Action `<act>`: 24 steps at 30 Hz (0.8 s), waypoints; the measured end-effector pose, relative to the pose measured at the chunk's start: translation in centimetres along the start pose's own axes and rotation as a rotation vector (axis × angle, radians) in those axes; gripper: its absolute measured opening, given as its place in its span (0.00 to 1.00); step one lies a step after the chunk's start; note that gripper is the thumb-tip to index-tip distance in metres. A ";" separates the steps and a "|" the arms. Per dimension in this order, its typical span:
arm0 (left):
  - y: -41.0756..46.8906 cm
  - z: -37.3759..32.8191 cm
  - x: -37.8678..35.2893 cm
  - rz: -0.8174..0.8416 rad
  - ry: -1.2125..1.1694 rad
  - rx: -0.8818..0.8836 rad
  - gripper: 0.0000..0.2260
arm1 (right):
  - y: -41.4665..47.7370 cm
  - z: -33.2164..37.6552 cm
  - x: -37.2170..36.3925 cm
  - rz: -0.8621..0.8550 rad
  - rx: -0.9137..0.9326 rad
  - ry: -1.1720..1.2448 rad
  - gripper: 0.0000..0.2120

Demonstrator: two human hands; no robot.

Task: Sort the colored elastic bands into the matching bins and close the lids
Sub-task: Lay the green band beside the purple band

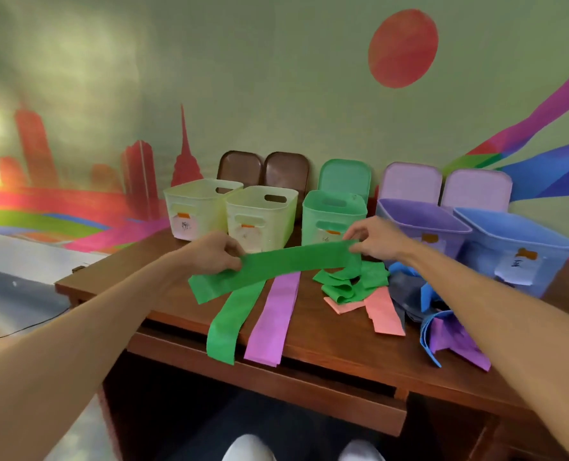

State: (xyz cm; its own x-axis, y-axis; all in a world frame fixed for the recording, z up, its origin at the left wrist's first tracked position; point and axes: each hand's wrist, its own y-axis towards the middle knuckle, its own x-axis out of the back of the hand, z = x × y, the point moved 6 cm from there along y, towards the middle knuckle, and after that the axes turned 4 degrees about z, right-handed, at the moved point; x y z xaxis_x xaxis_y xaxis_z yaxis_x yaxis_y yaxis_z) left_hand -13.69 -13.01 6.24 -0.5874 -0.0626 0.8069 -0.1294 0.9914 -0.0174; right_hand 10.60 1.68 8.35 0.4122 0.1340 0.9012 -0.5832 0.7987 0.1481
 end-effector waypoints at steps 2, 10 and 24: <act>-1.2 1.4 0.3 0.040 -0.027 0.018 0.06 | 1.2 1.2 -0.9 -0.042 0.012 -0.001 0.12; -3.1 6.6 -0.3 0.013 -0.205 0.100 0.07 | 6.6 4.0 -6.3 -0.112 -0.127 0.270 0.11; -2.0 10.0 -4.4 0.182 -0.683 0.237 0.09 | 13.8 4.8 -12.7 -0.247 -0.157 0.343 0.13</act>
State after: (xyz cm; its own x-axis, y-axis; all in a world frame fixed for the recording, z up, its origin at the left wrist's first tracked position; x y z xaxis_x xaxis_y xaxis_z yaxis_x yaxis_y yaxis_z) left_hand -18.82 -15.89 -3.11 -0.9717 -0.0336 0.2339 -0.1062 0.9464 -0.3050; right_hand -6.04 8.17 0.93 0.7495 0.0940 0.6553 -0.3362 0.9068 0.2545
